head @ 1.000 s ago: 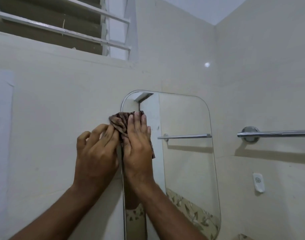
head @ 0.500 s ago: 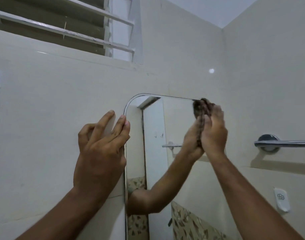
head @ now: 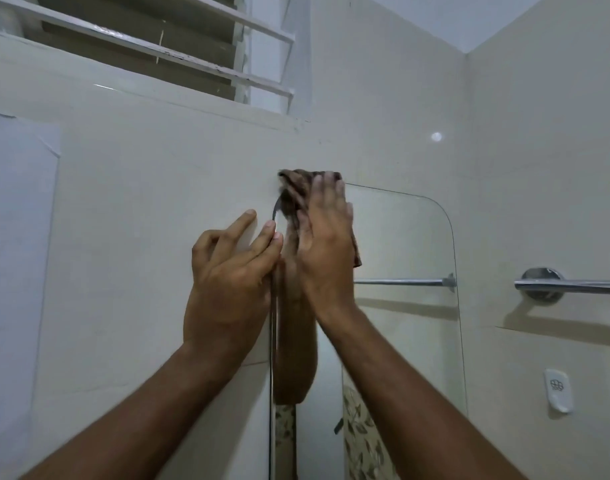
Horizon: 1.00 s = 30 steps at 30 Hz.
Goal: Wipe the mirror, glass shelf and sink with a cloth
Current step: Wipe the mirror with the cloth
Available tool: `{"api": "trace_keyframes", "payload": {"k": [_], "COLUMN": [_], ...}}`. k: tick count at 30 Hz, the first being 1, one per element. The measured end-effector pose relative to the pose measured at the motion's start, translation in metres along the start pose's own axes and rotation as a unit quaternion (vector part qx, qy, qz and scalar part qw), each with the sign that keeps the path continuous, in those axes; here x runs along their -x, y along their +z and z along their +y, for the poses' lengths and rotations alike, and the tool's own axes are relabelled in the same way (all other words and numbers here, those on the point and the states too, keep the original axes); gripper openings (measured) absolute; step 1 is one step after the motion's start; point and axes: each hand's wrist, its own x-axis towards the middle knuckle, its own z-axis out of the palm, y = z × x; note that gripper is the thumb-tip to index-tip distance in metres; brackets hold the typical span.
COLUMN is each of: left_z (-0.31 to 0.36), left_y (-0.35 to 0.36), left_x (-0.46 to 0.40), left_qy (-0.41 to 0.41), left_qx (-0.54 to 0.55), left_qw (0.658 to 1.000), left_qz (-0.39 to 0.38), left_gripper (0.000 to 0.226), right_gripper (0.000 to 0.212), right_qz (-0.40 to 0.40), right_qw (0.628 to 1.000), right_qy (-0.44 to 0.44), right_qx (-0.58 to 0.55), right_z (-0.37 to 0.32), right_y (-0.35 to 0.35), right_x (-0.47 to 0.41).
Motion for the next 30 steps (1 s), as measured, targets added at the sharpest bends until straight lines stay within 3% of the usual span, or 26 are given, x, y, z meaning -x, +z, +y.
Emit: {"api": "trace_keyframes", "payload": {"k": [5,12,21,27,30], "left_z": [-0.006,0.009,0.014,0.012,0.012], "left_y": [-0.006,-0.001,0.002,0.007,0.009], "left_x": [0.008,0.059,0.057,0.063,0.061], "left_qy": [-0.072,-0.028,-0.029,-0.027,-0.03], "left_qx": [0.136,0.136,0.115,0.11,0.112], "left_qw": [0.983,0.989,0.992,0.992,0.992], "left_qz": [0.097,0.051,0.049,0.053,0.057], "left_gripper": [0.022,0.025,0.023,0.023,0.023], "right_gripper": [0.062,0.067,0.051,0.049,0.048], "right_qz": [-0.021,-0.073,0.035,0.084,0.103], "right_qw": [0.999,0.992,0.99,0.951,0.935], "right_qy": [-0.043,-0.099,0.122,0.285,0.327], "right_qx": [-0.001,0.03,0.062,0.083,0.086], "right_z": [-0.023,0.013,0.124,0.199,0.2], "right_y": [0.013,-0.015,-0.062,-0.092,-0.089], "right_x": [0.041,0.091,0.081,0.09,0.103]}}
